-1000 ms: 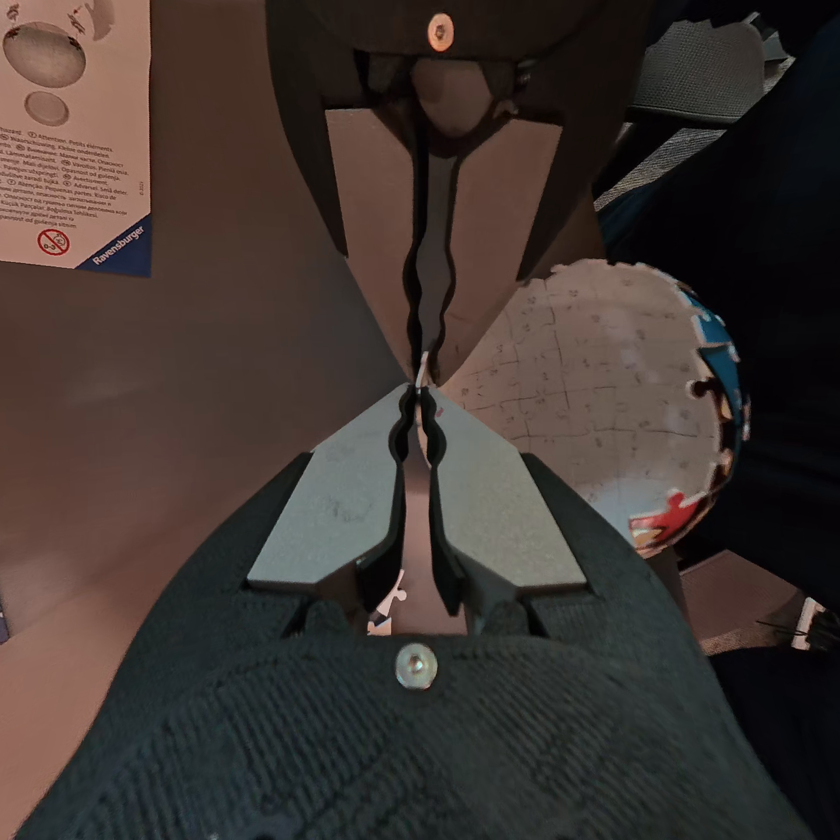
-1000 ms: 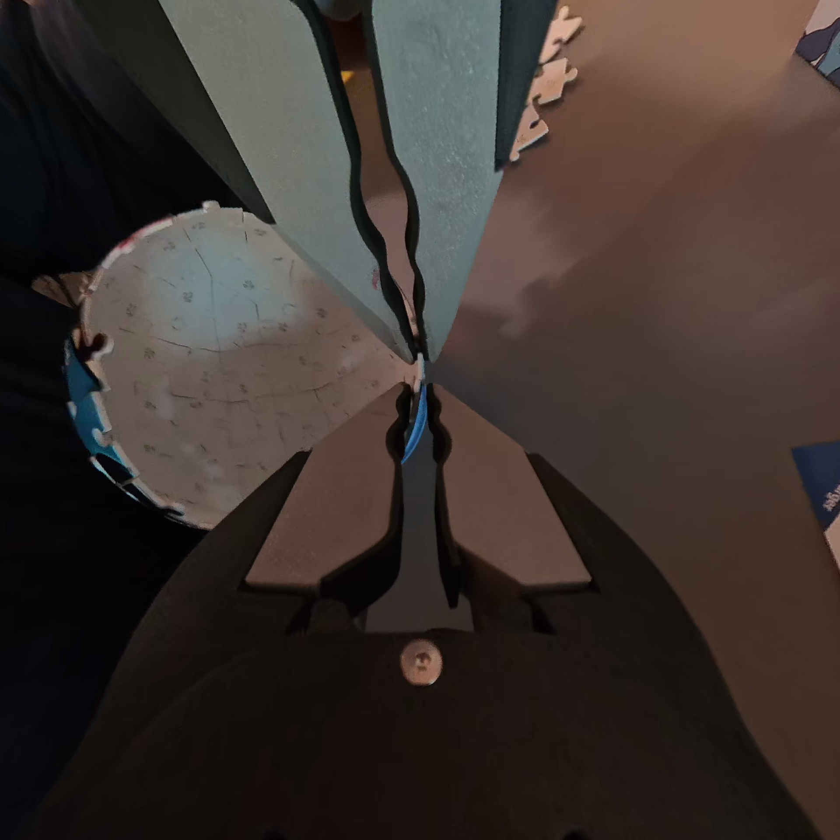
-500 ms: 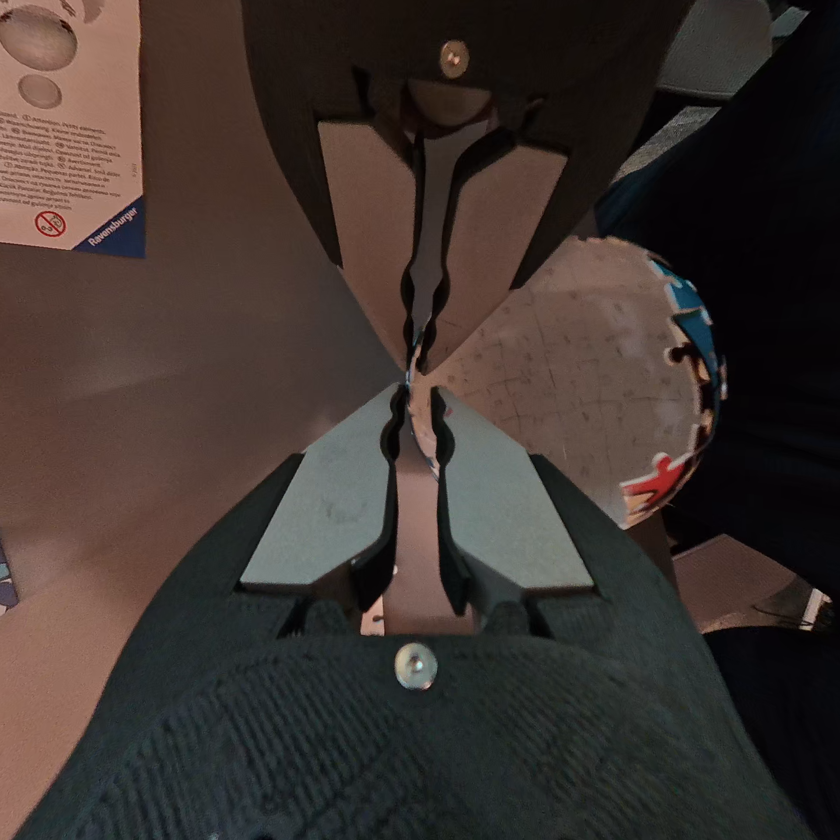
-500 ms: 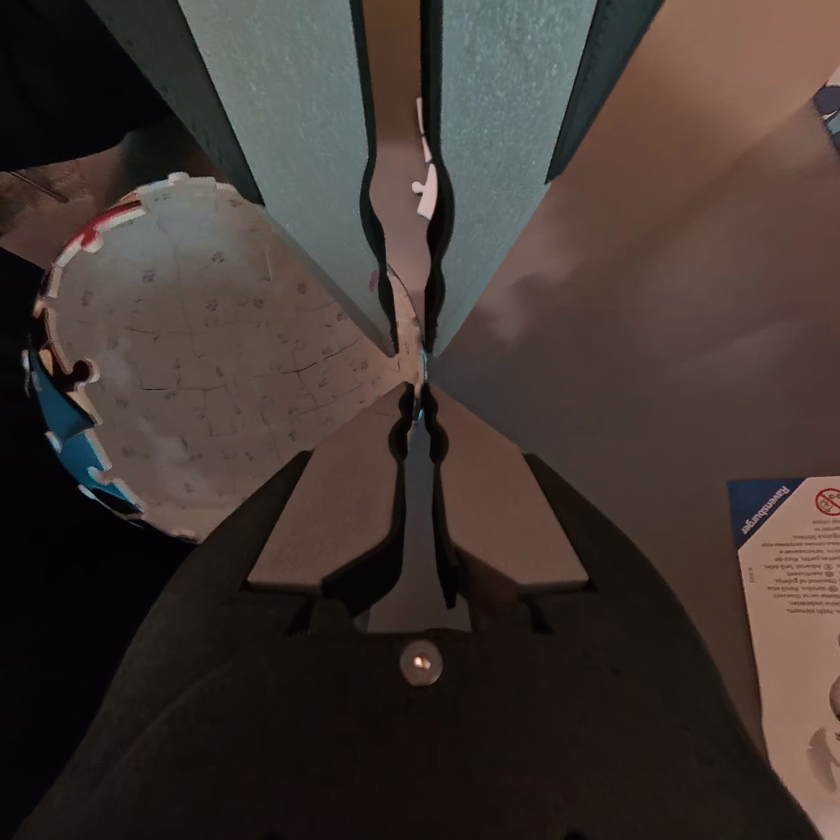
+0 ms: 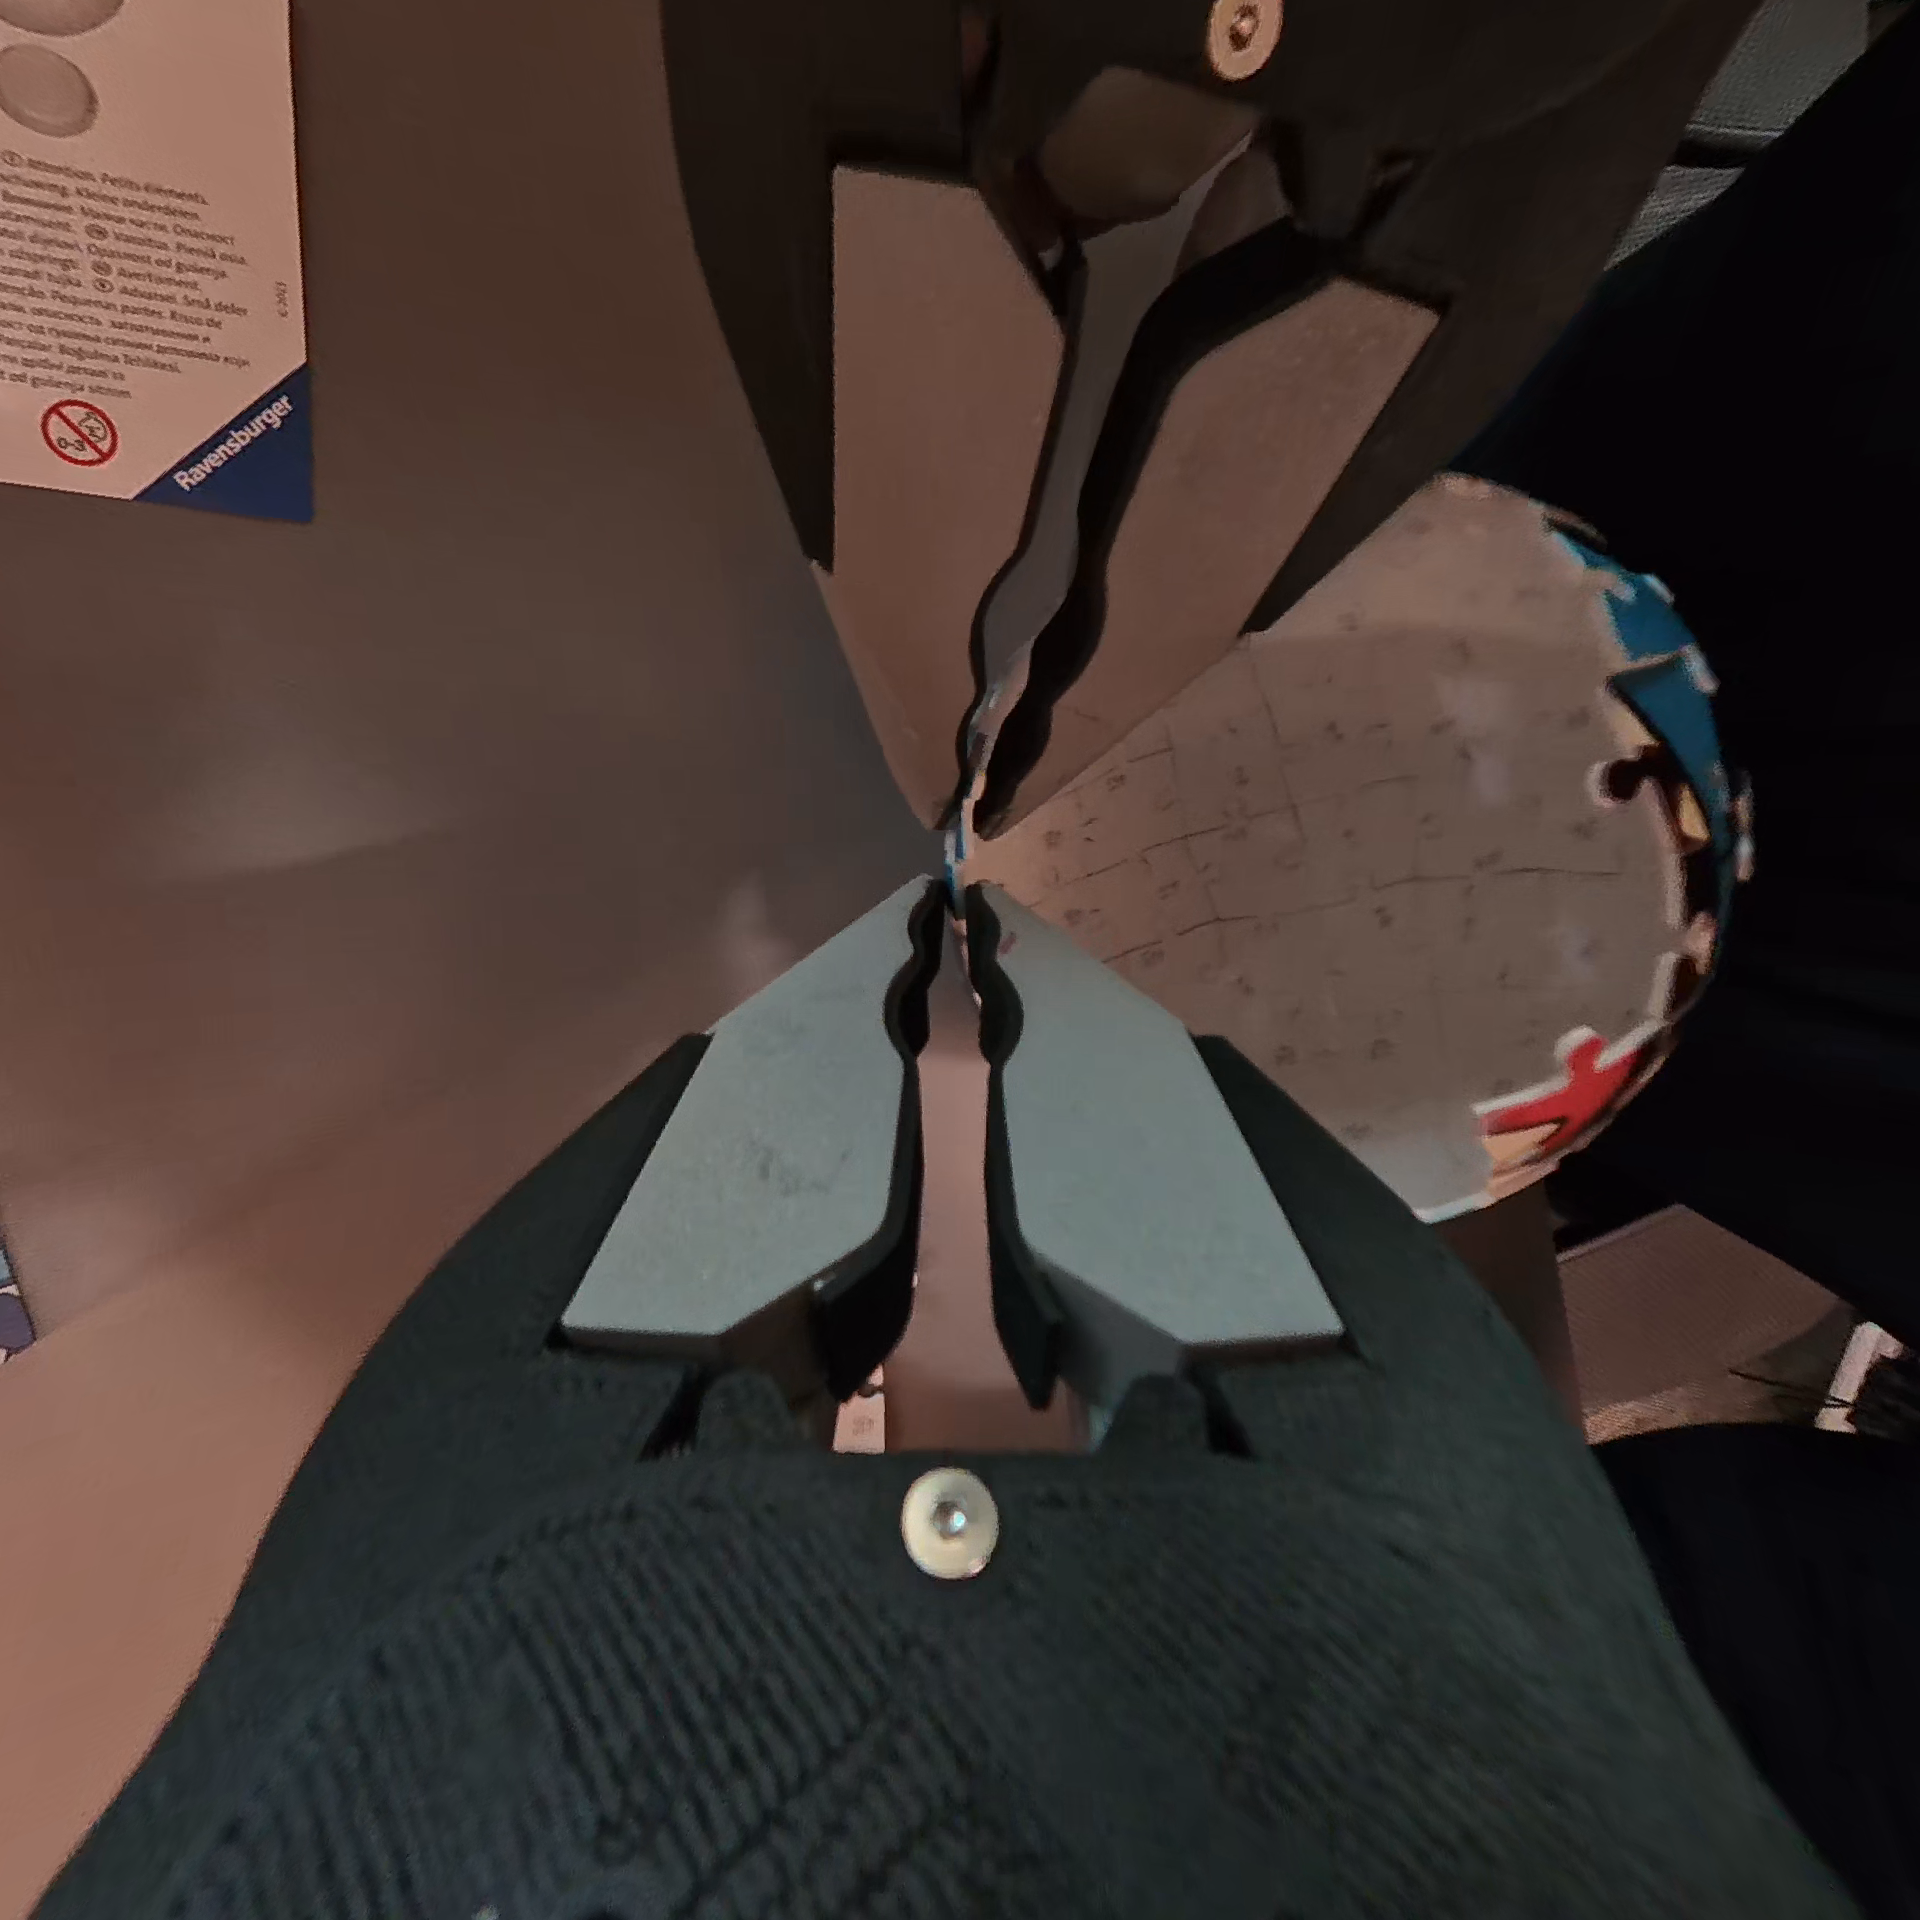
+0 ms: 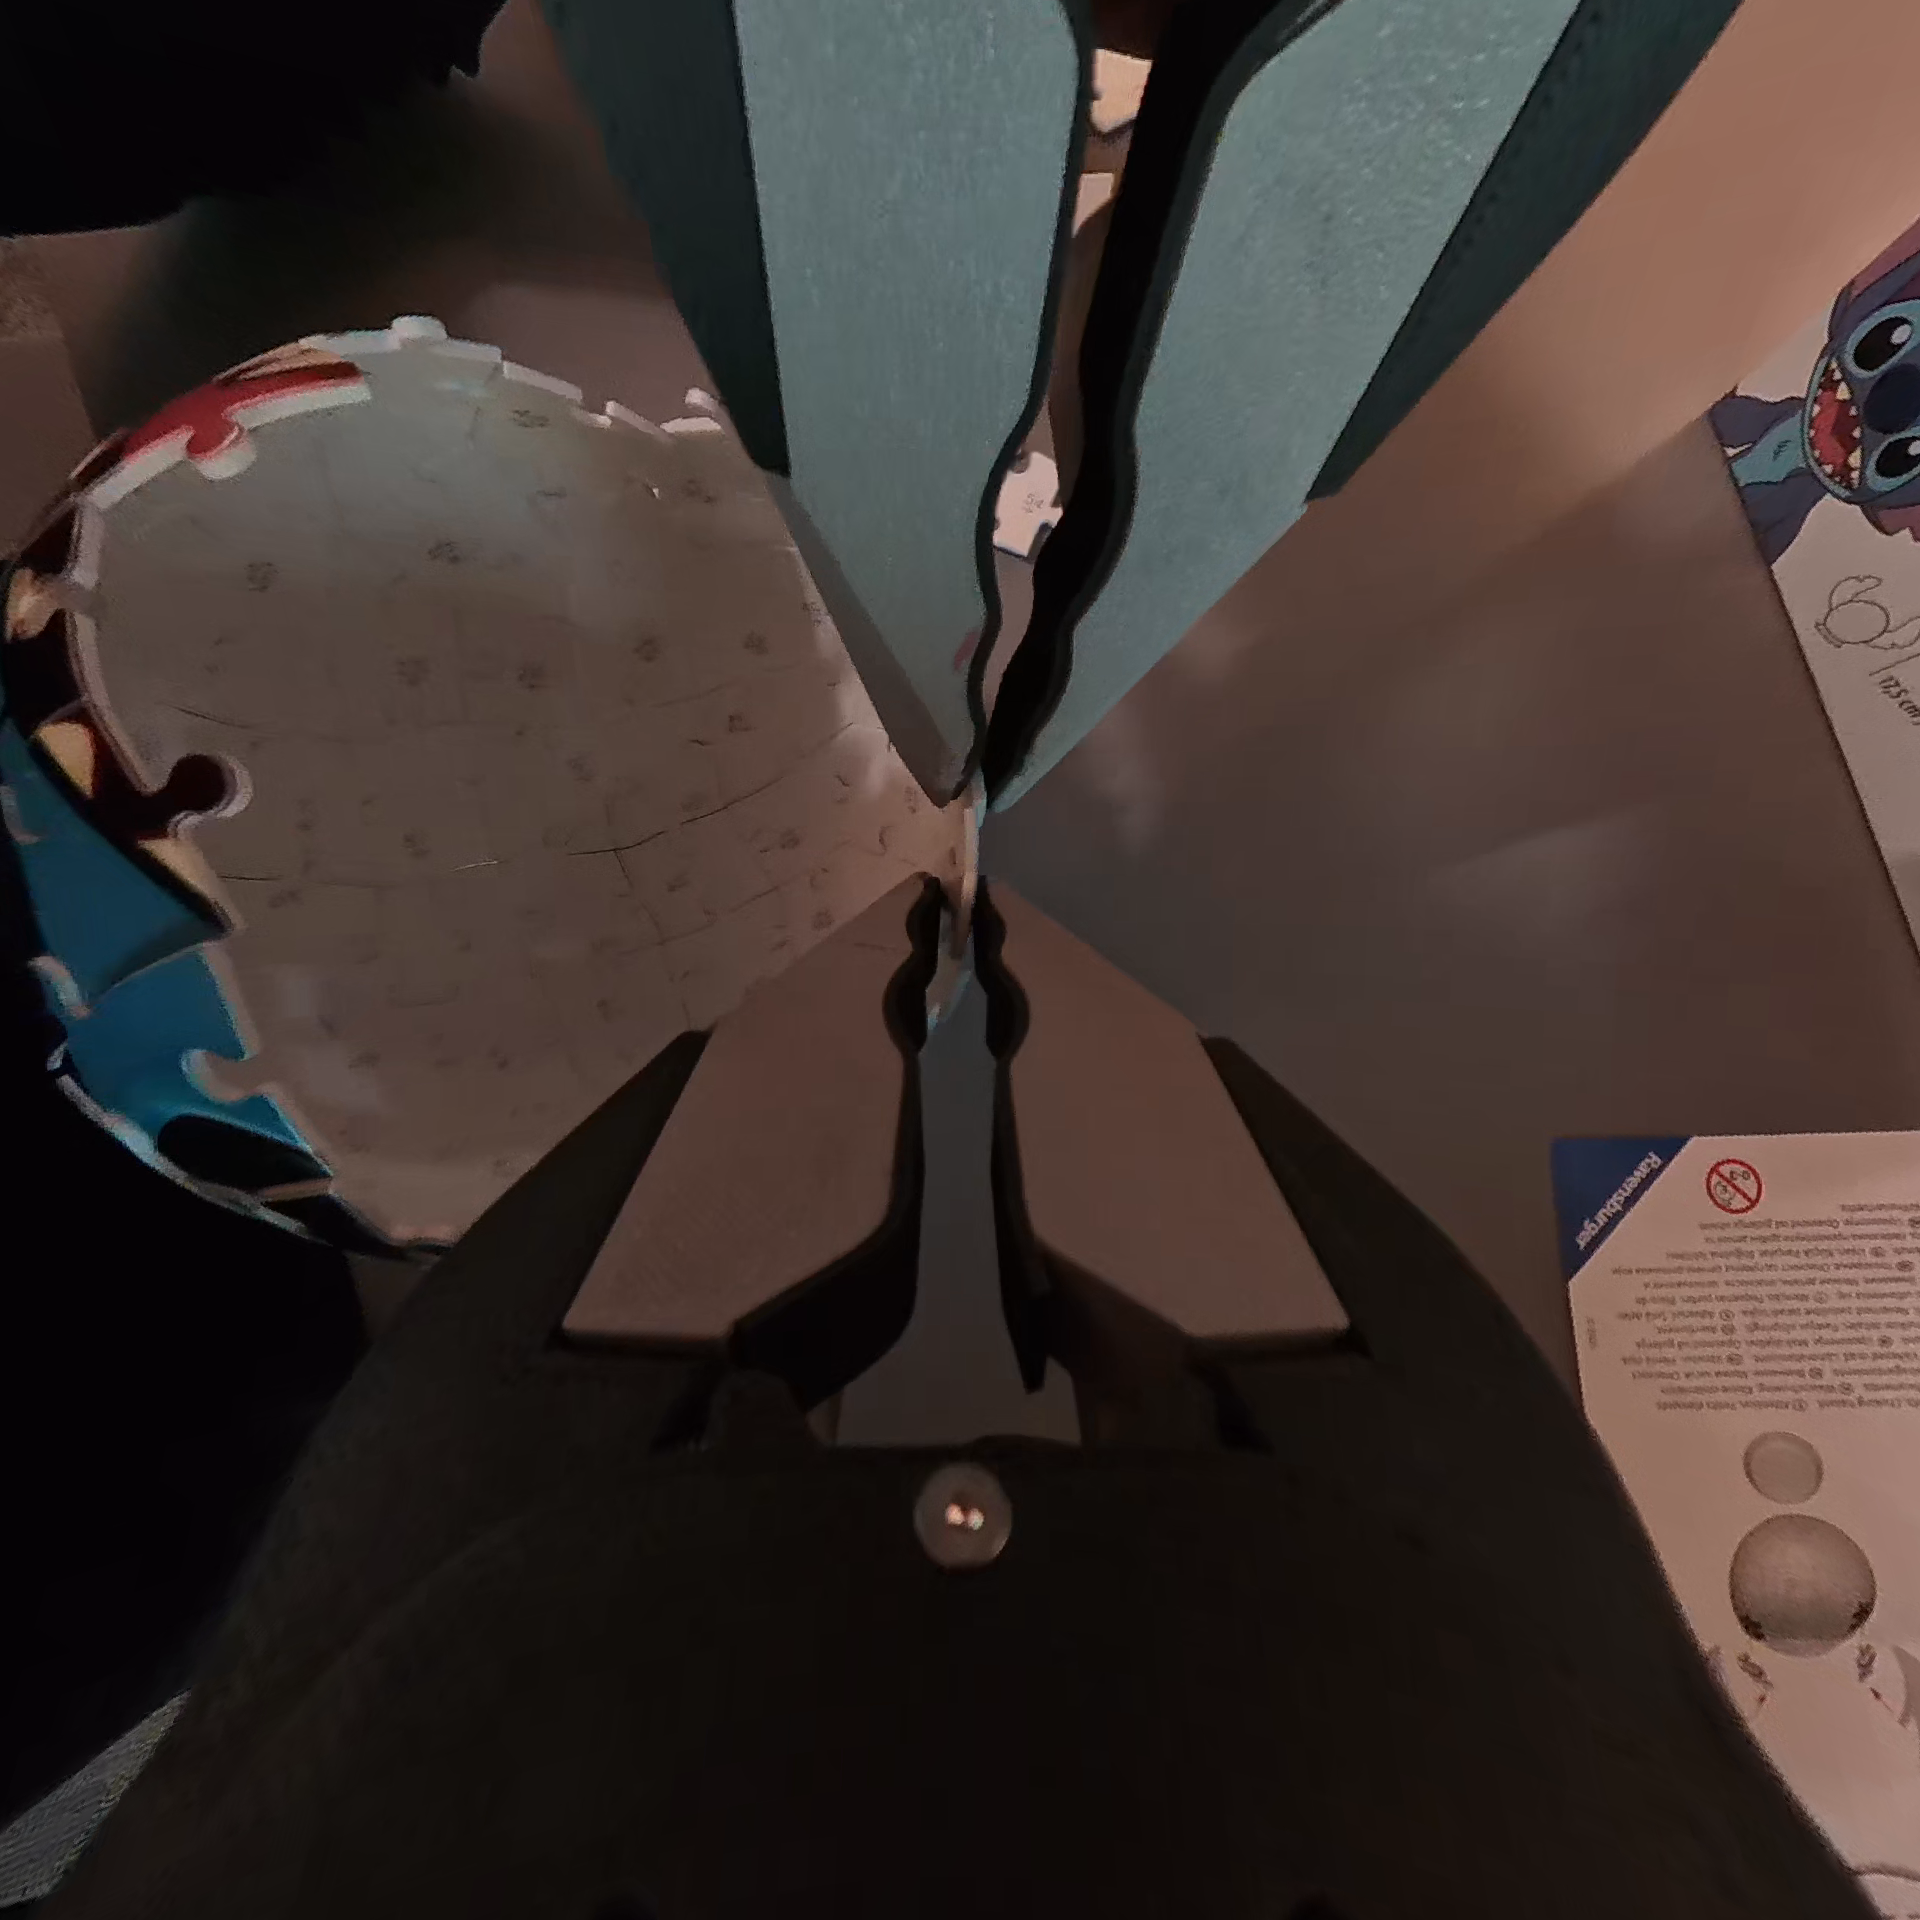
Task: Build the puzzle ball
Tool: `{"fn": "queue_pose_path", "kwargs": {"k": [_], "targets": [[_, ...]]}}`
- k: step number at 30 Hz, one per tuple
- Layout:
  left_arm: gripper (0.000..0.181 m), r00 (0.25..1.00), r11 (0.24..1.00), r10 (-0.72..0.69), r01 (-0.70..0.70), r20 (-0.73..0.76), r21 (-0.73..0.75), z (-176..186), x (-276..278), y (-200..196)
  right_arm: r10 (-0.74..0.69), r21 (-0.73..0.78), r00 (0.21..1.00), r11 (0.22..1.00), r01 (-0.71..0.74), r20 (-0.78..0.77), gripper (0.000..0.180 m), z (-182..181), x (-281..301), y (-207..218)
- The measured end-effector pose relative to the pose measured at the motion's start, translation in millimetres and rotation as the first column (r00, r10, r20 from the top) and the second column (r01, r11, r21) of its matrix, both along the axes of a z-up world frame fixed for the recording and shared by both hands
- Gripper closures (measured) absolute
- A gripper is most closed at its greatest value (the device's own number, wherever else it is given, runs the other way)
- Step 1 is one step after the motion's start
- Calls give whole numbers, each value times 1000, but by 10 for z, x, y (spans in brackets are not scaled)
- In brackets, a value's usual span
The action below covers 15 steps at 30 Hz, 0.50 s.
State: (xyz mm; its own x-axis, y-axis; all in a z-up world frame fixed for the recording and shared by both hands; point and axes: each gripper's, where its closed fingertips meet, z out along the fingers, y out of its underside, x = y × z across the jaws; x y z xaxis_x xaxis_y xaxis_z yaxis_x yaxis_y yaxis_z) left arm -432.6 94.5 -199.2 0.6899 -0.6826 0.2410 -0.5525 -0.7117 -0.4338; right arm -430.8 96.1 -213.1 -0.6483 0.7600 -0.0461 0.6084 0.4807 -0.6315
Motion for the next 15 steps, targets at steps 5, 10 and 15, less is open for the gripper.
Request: {"fn": "queue_pose_path", "kwargs": {"k": [5,10,15], "targets": [[177,1000,1000,-9,9,15,-23,-42,9,-24,20,34,1000,999,-20,-20,175,-26,-7,-6],[173,999,1000,-10,11,49,-20,-30,38,-10,15,-24,1000,1000,-15,8,176,-33,1,-15],[178,997,1000,-1,3,73,-19,-52,70,50,26,-93,999,995,-21,48,176,-66,18,-32]]}}
